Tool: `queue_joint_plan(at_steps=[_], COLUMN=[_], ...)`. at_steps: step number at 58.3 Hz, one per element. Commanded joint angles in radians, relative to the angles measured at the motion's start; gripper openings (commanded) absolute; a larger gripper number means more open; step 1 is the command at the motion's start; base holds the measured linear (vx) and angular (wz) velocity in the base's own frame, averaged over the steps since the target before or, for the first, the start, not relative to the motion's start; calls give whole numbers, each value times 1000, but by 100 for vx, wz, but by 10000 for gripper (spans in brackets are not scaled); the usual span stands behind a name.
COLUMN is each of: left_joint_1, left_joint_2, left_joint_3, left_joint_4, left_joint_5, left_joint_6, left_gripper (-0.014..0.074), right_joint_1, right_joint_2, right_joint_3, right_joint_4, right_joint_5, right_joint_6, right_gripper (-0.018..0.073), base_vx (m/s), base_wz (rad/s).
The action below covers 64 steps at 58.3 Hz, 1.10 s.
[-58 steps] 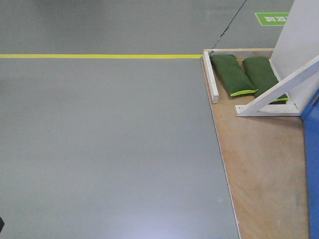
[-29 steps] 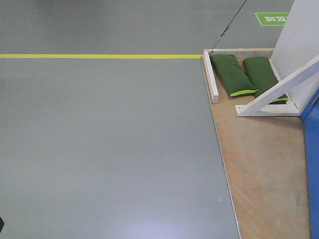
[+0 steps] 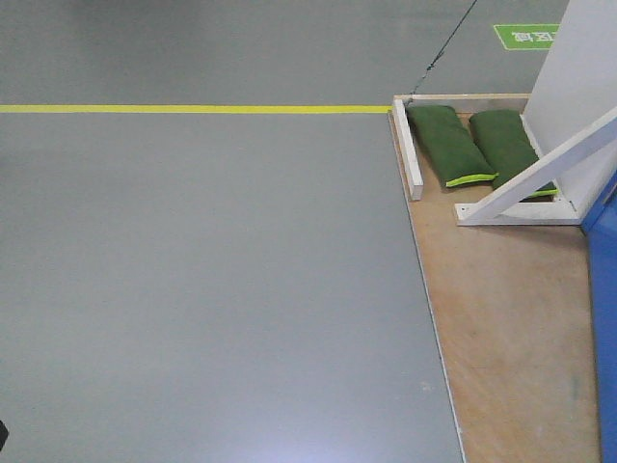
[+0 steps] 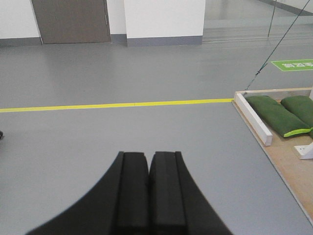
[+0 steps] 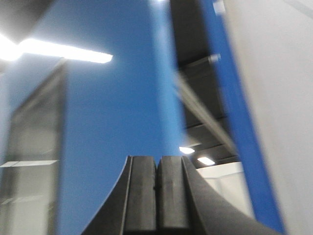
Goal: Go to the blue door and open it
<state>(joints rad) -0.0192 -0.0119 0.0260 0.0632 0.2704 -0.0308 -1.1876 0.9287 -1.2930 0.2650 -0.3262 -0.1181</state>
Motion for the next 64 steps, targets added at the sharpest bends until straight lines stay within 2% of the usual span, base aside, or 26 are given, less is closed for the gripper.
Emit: queue_joint_plan(at_steps=[1, 6, 12, 21, 27, 35, 43, 56, 64], left_joint_1=[0, 0, 0, 0, 0, 0, 0, 0, 0], left_joint_2=[-12, -12, -12, -12, -12, -12, -12, -12, -12], left_joint_3=[-26, -26, -26, -26, -26, -26, -26, -26, -26], left_joint_4=[-6, -6, -6, -6, -6, -6, -6, -6, -6], left_joint_5=[-83, -83, -83, -83, -83, -83, -83, -83, -83], left_joint_6=[-1, -1, -1, -1, -1, -1, -1, -1, -1], left_gripper=[73, 73, 73, 73, 73, 73, 73, 73, 73], right_joint_1=[-132, -267, -412, -554, -596, -600, -572, -484, -412], right_joint_2=[16, 44, 98, 203, 282, 394, 502, 614, 639], right_joint_3=[-29, -29, -29, -29, -29, -29, -29, -29, -29], right_joint_4=[135, 243, 315, 305, 290, 209, 137, 61, 42], right_joint_5=[-88, -88, -84, -84, -84, -84, -88, -98, -157], right_joint_6=[-6, -6, -6, -6, -7, -26, -27, -27, -26], right_gripper=[12, 12, 12, 12, 12, 12, 12, 12, 12], base_vx=[0, 0, 0, 0, 0, 0, 0, 0, 0], base_wz=[0, 0, 0, 0, 0, 0, 0, 0, 0])
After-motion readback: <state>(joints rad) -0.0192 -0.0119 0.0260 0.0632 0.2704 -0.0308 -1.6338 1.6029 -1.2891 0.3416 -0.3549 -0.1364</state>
